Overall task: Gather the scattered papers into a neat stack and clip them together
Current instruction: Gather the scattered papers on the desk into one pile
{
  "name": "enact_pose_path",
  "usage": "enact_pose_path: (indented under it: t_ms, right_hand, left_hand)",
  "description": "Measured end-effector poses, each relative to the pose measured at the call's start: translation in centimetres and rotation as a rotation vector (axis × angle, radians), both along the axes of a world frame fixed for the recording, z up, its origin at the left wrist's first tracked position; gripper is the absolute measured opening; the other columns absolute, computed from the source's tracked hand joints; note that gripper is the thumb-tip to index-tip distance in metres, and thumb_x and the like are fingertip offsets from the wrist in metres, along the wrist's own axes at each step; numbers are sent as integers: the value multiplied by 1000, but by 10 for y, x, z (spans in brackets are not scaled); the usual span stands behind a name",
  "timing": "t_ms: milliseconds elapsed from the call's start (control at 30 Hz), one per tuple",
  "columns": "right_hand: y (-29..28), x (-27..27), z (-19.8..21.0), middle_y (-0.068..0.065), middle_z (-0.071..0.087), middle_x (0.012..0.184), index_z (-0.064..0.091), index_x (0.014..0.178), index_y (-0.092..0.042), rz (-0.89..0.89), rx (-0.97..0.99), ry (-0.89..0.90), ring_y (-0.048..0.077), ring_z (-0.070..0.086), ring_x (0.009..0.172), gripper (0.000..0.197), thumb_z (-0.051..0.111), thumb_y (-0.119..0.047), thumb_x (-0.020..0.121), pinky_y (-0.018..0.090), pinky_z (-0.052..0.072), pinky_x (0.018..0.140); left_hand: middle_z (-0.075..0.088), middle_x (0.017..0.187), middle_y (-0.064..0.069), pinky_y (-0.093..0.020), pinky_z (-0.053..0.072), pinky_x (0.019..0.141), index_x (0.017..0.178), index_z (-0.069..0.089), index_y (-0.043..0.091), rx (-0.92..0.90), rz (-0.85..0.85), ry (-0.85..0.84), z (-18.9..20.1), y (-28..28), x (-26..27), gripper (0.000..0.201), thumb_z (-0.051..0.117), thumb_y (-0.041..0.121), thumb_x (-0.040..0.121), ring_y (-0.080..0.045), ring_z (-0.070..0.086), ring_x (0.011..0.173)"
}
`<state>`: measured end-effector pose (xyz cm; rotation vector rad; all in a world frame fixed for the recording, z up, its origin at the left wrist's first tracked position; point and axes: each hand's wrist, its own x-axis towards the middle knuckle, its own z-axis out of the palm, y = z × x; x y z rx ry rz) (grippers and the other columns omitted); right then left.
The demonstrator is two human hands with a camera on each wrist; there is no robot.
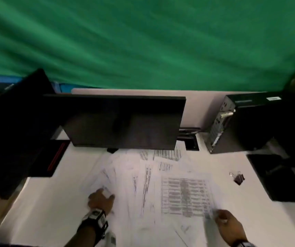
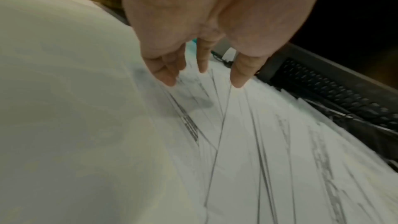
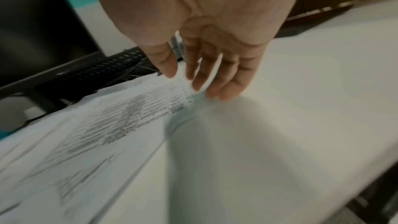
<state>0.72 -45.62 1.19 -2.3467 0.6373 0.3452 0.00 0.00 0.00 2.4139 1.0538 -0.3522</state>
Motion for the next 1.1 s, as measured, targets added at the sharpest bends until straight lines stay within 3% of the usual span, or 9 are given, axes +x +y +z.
enact_pose_path:
  t_ms: [67, 200, 367, 467, 533, 600, 700, 867, 1100]
  right_hand:
    - [22, 15, 0, 25, 57, 130, 58, 125, -11, 42, -111, 159, 41, 53, 120, 56, 75, -42, 82, 43, 42, 101]
    - [57, 34, 2, 22, 35, 142, 38, 138, -8, -58, -235, 287, 41, 35, 131, 102, 64, -78, 69, 55, 38, 105]
    - [89, 41, -11, 12, 27, 148, 30, 143, -18, 179, -342, 261, 35, 31, 137, 108, 68, -75, 59, 58, 36, 107]
    - [101, 45, -17, 5, -1, 165, 13, 155, -23, 436, -293, 231, 29, 3, 152, 109, 67, -65, 70, 57, 16, 120]
    - [101, 49, -16, 6, -11, 166, 5, 157, -19, 369, -290, 198, 29, -5, 153, 110, 64, -64, 77, 54, 9, 120]
    - [102, 50, -13, 14, -3, 165, 5, 156, -13, 131, -314, 214, 35, 4, 152, 119, 65, -72, 72, 56, 15, 119]
    - [108, 53, -13, 19, 21, 151, 19, 150, -8, -79, -334, 305, 38, 25, 140, 134, 73, -81, 51, 55, 31, 112]
    - [126, 58, -15, 16, 36, 137, 39, 131, -8, -9, -320, 245, 36, 38, 125, 105, 82, -67, 55, 51, 41, 103]
    - [146, 50, -12, 16, 33, 135, 34, 134, -7, 8, -187, 261, 36, 40, 125, 107, 92, -47, 54, 50, 46, 99]
  left_hand:
    - [35, 149, -17, -38, 31, 111, 146, 34, 11, -1, 20, 146, 5, -13, 17, 82, 61, 57, 83, -33, 31, 137]
    - [24, 147, -13, -47, 38, 105, 139, 38, 14, -6, 57, 205, 7, -45, 27, 86, 67, 61, 73, -35, 32, 132]
    - [33, 142, -20, -46, 40, 100, 140, 31, 6, -206, 159, 124, 2, -62, 41, 88, 75, 48, 75, -38, 40, 128]
    - [45, 140, -21, -41, 43, 99, 139, 33, 1, -434, 303, -38, -5, -59, 43, 81, 80, 26, 77, -38, 50, 123]
    - [59, 126, -20, -37, 49, 90, 128, 46, 0, -523, 371, -115, -9, -53, 42, 66, 82, 16, 74, -35, 59, 107]
    - [69, 108, -19, -36, 53, 79, 110, 63, -1, -558, 315, -124, -9, -48, 39, 43, 81, 15, 74, -33, 65, 92]
    - [70, 97, -14, -30, 49, 76, 103, 69, 1, -596, 250, -168, -10, -49, 32, 24, 74, 12, 82, -34, 66, 96]
    - [67, 114, -11, -42, 48, 98, 114, 63, 5, -604, 208, -118, -13, -60, 24, 35, 66, 28, 89, -30, 61, 104]
    - [66, 109, -17, -43, 47, 98, 107, 63, 4, -643, 206, -73, -5, -76, 17, 41, 52, 42, 95, -36, 60, 108]
